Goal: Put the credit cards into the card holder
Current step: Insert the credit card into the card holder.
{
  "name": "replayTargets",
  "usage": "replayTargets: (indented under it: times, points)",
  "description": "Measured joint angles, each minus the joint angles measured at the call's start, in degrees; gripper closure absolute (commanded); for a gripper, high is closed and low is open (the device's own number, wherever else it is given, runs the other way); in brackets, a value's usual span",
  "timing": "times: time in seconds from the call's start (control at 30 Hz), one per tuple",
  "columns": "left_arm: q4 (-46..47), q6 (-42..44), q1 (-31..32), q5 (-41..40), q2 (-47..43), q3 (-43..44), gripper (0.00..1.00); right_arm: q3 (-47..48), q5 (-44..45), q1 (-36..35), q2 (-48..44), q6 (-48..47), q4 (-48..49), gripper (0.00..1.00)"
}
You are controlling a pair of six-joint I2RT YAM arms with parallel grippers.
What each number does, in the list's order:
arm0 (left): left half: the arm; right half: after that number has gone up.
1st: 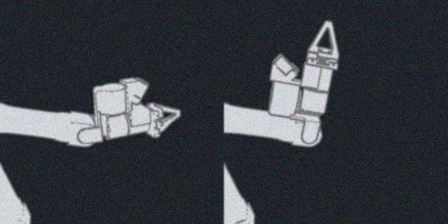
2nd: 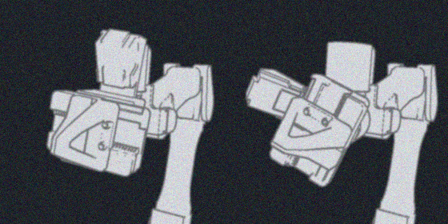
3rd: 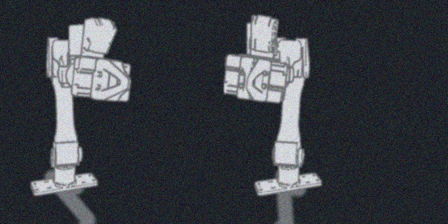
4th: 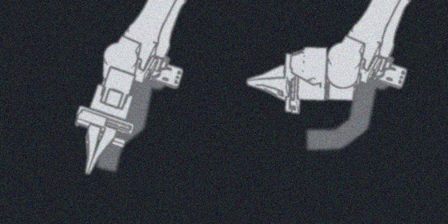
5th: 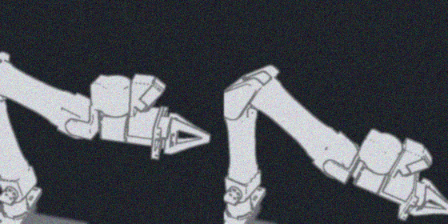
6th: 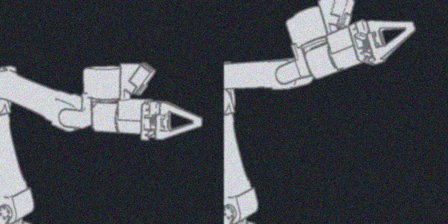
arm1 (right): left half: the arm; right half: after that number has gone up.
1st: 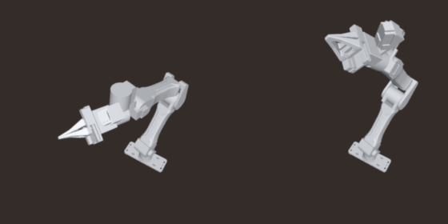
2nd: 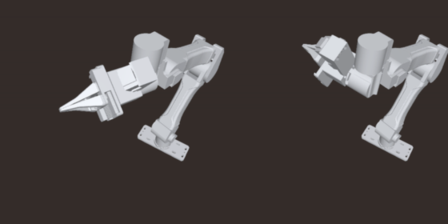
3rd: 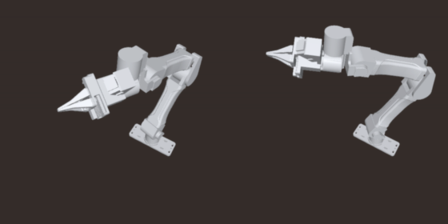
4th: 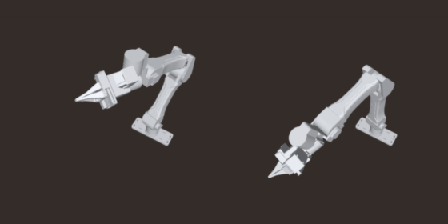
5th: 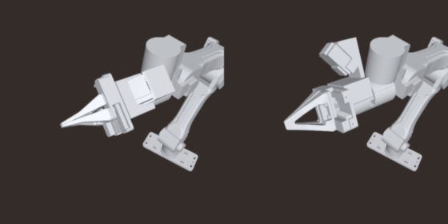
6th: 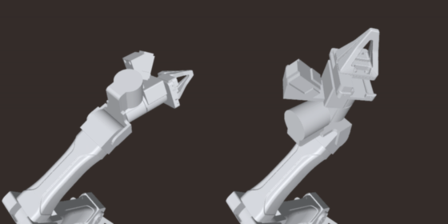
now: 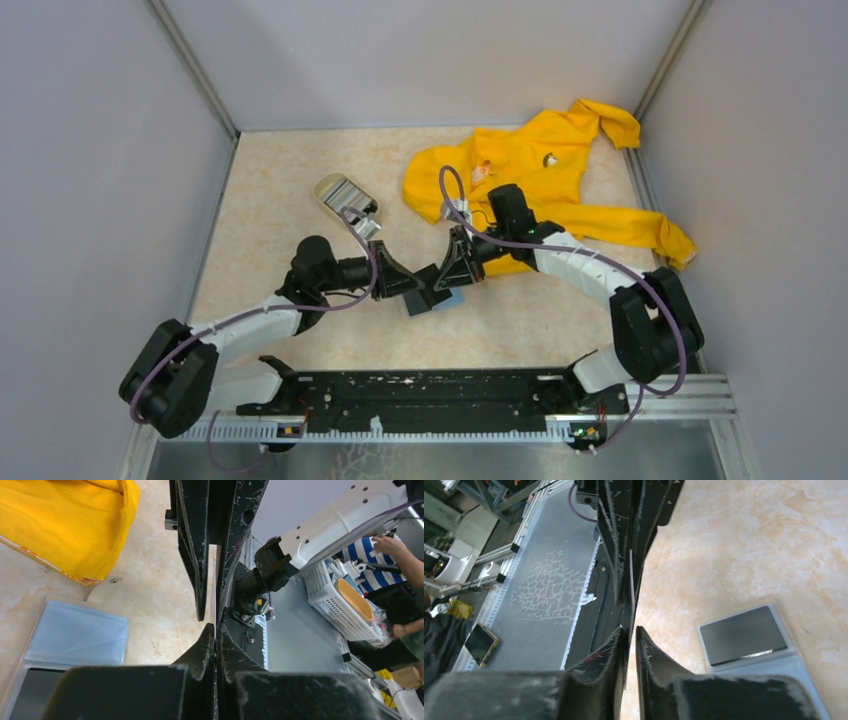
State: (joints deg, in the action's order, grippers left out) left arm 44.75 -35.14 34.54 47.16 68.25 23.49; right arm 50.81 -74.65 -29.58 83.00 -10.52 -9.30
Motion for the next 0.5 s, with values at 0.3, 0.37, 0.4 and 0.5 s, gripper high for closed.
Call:
replayTargets:
  times: [0.3,0.37,0.4,0.5]
  points:
    - [-1.25,-2.69,-3.54,-2.47,-3.19,-5.92,1.0,5.09,15.39,-0.11,-1.53,-19.23,-13.0,0.5]
    - [-1.14,-4.74,-3.96,-3.17,-1.88,-8.55,1.0,3.65,19.76,-0.11,-3.39,-25.79,-13.33,0.4]
    - [-0.79,-6.12,-4.11,-3.5,-0.83,-9.9,1.0,2.03,21.62,-0.09,-4.81,-30.05,-13.22,0.35]
    - [0.52,-9.79,-4.52,-4.37,2.93,-12.41,1.0,-4.68,25.4,-0.11,-8.74,-44.04,-13.51,0.32]
